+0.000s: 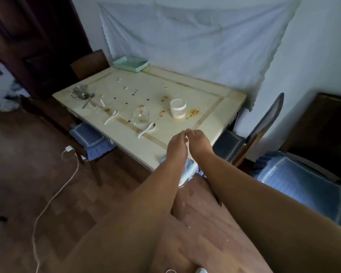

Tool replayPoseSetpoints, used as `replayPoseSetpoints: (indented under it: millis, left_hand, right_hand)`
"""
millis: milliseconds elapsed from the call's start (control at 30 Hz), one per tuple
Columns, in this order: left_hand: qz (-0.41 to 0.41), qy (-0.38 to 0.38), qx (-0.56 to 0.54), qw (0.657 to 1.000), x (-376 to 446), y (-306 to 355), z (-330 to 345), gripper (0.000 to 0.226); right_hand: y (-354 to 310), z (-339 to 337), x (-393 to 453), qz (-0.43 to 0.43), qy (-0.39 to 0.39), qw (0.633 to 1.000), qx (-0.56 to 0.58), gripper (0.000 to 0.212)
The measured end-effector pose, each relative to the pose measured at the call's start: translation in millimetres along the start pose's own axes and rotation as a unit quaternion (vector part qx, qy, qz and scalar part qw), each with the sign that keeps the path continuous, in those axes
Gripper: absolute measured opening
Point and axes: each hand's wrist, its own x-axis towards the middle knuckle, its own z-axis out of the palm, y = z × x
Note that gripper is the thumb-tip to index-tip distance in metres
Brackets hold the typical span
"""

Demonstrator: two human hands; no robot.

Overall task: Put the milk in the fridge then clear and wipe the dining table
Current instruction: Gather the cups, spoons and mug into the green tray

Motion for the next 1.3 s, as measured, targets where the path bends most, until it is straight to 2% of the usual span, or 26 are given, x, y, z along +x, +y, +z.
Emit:
replayPoseSetpoints:
  millis: [233,400,567,800,933,1100,1300]
  left_hand:
    - [0.031,0.054,0.022,0.998,13,11,-27,0.016]
    - [0.016,0.083,0.006,0.996,26,11,-51,0.017]
    - [0.015,0.077,0.005,0.997,45,16,-70,0.017]
    - [0.006,0.05,-0.01,0.999,100,39,-103,0.019]
    - [0.008,0.014,0.026,1.0,130,51,-130,0.022]
    - [-0.006,-0.01,0.048,0.999,159,53,-163,0.024]
    - [-0.05,-0.044,0.011,0.998,180,49,-164,0.021]
  right_hand:
    - [-7,29,25,-0.005,-0.055,0.998,0.004,0.038]
    - [-12,56,34,-0.01,-0.093,0.996,-0.014,0.04]
    - [-21,76,50,-0.009,-0.095,0.995,-0.013,0.04]
    - [-47,111,84,-0.013,-0.05,0.999,-0.002,0.041]
    - [-60,141,102,-0.02,-0.012,0.999,-0.029,0.04]
    - [-63,177,115,0.013,0.032,0.999,0.005,0.04]
    - [-63,179,132,0.018,0.075,0.997,-0.023,0.037]
